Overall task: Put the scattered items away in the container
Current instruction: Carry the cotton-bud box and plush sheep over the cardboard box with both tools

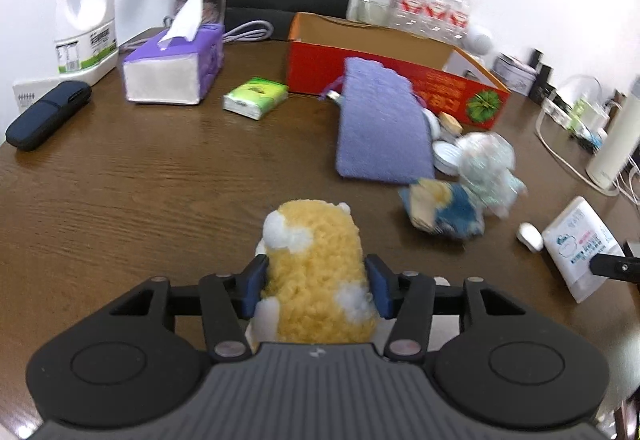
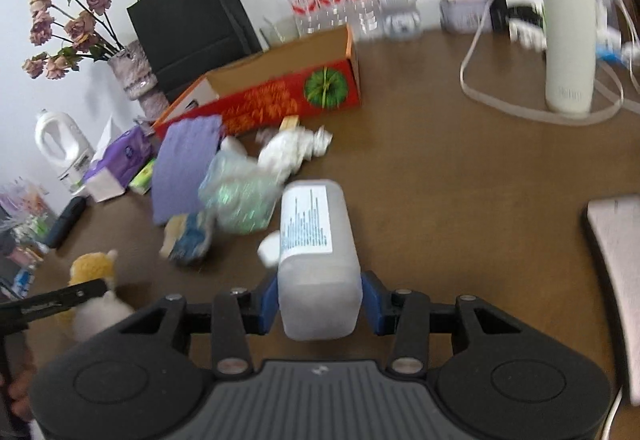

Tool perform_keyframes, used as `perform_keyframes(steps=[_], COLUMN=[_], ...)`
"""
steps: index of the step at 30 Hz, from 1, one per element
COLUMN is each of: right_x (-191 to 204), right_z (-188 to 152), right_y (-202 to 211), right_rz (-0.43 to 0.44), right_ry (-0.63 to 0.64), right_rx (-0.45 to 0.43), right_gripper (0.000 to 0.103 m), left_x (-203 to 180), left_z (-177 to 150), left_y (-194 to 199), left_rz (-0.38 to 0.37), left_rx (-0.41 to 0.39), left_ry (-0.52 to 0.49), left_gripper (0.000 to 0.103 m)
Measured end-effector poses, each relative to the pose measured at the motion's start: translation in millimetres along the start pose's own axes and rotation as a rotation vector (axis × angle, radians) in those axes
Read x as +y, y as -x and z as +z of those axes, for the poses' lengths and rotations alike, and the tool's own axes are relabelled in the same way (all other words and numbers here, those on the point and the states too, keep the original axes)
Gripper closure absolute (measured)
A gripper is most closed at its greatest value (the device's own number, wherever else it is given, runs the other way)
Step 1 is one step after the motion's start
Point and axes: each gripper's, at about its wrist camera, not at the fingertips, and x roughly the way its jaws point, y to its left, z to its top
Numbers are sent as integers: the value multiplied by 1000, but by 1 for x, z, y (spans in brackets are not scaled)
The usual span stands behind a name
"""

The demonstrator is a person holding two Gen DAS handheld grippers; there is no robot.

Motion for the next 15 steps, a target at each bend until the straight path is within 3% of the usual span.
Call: perform_keyframes(steps=[2, 3, 4, 5, 8, 10, 12, 13, 14, 15], right_x=[0, 1, 1, 1, 13, 27, 40, 45, 49, 53], right_z=[-7, -9, -9, -10, -10, -8, -5, -4, -2, -1], right_y=[4, 4, 4, 5, 12, 16, 13, 7, -1, -10], right_rz=[15, 2, -23, -60, -188, -202, -174, -172, -186, -211], right_ry=[-10, 6, 21, 33, 148, 251, 345, 390, 427, 463], right_rx=[19, 25, 21, 5, -73, -106, -127, -133, -125, -109], right_gripper=[54, 47, 31, 23, 23, 22, 20, 20, 23, 24], left_x=[-9, -11, -14, -16, -17, -15, -14, -13, -13, -13], left_z=[-8, -11, -13, -14, -11, -4, 3, 5, 6, 6], left_y=[6, 8, 7, 6, 3, 1, -9, -15, -20, -23], left_rz=[-14, -21, -25, -18, -8, -5, -3, -3, 1, 10], left_rx=[-3, -4, -7, -6, -4, -2, 18, 34, 54, 70], left_ry=[-18, -22, -22, -22, -18, -24, -32, -29, -22, -20], left_gripper=[40, 34, 21, 16, 15, 14, 15, 26, 43, 47])
